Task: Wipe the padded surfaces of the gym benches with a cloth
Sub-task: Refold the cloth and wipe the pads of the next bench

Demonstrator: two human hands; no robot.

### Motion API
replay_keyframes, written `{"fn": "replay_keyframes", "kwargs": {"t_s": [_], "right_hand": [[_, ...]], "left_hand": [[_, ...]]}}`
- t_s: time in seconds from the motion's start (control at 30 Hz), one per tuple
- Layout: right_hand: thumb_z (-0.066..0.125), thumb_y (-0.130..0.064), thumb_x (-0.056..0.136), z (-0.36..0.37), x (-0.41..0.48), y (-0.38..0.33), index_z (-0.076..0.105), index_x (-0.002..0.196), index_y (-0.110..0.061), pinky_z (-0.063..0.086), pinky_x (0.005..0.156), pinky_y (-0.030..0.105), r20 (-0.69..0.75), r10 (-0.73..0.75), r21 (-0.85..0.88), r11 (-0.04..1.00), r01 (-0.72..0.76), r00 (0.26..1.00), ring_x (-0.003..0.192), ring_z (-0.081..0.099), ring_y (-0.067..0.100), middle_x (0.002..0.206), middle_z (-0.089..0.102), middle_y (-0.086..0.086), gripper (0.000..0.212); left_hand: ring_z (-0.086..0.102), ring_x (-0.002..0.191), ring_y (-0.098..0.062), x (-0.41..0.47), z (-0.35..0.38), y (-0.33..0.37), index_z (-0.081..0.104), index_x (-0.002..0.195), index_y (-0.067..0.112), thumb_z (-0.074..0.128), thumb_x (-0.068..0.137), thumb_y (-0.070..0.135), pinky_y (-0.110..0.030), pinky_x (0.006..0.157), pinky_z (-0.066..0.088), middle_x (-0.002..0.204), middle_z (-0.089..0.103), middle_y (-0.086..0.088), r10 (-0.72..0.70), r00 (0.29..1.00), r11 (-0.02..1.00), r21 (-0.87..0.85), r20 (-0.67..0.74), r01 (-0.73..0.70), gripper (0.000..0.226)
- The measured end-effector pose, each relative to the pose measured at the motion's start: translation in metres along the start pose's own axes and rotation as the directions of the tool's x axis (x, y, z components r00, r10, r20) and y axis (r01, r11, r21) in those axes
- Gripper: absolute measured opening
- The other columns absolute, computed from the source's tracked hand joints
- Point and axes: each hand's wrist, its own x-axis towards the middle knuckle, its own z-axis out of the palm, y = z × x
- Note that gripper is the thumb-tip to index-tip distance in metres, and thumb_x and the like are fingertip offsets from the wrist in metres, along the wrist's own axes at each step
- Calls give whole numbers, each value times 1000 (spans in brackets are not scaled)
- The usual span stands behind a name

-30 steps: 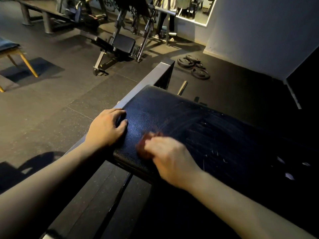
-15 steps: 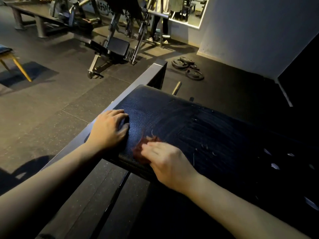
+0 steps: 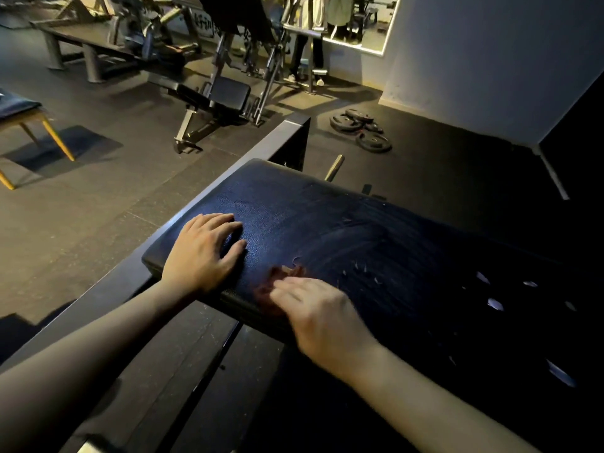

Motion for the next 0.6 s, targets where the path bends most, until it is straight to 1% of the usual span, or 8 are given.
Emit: {"fn": "replay_keyframes", "kwargs": {"t_s": [0.07,0.13,0.2,0.27,0.33,0.43,0.5,0.6], "right_hand": [[48,-10,89,-17,-31,27,70,112,-15,54,95,35,-46,-2,-43,999,0,999,106,68,21,113,73,4,33],[49,-9,88,-34,-50,68,71,111,-19,57,84,36,-104,206,-149,964,-220,973,94,71,26,105,75,5,33],[55,-6,90,-44,-48,100,69,108,-19,55,73,37,-157,496,-234,822,-520,854,84,70,31,95,74,8,26],[60,-1,86,-34,-25,97,68,102,-15,53,69,37,-223,629,-198,719,-666,745,79,68,33,88,72,10,23],[57,1,81,-9,4,65,68,96,-15,52,69,37,-214,600,-108,770,-629,771,77,67,32,84,71,9,25],[57,-6,81,14,6,-5,66,99,-17,54,78,37,-135,331,-46,940,-339,934,85,65,27,93,70,5,23],[58,-7,84,4,-24,-16,67,108,-17,53,91,35,-103,161,-13,987,-163,982,100,66,23,108,72,3,27],[48,-10,86,-22,-75,24,70,112,-18,54,94,34,-164,272,-79,954,-288,948,101,69,21,110,74,3,35]], "left_hand": [[58,124,-24,-1,0,2,73,118,17,50,93,52,-44,109,41,132,67,-3,12,1000,1000,9,3,-12,49],[58,125,-24,-2,0,3,73,119,18,49,93,53,-44,110,41,133,67,-3,2,1000,1000,9,2,-2,50],[58,125,-24,-2,1,3,73,119,19,49,93,53,-44,110,42,133,67,-2,-8,1000,1000,3,-4,8,49],[57,126,-22,-2,1,3,74,119,21,49,93,52,-43,110,41,133,67,0,-22,1000,1000,-10,-17,22,48],[57,127,-21,-1,0,3,74,119,22,48,93,51,-42,110,41,134,67,1,-30,999,999,-21,-20,30,46],[57,126,-21,-2,0,2,74,119,22,47,93,51,-43,109,42,133,68,1,-32,999,999,-28,-13,32,47],[58,126,-22,-1,0,2,74,118,22,47,92,51,-43,108,43,132,68,0,-33,999,999,-34,-17,33,47],[58,124,-26,-2,1,1,74,117,20,47,92,51,-44,105,44,131,69,-2,-12,1000,1000,-14,-1,12,48]]}}
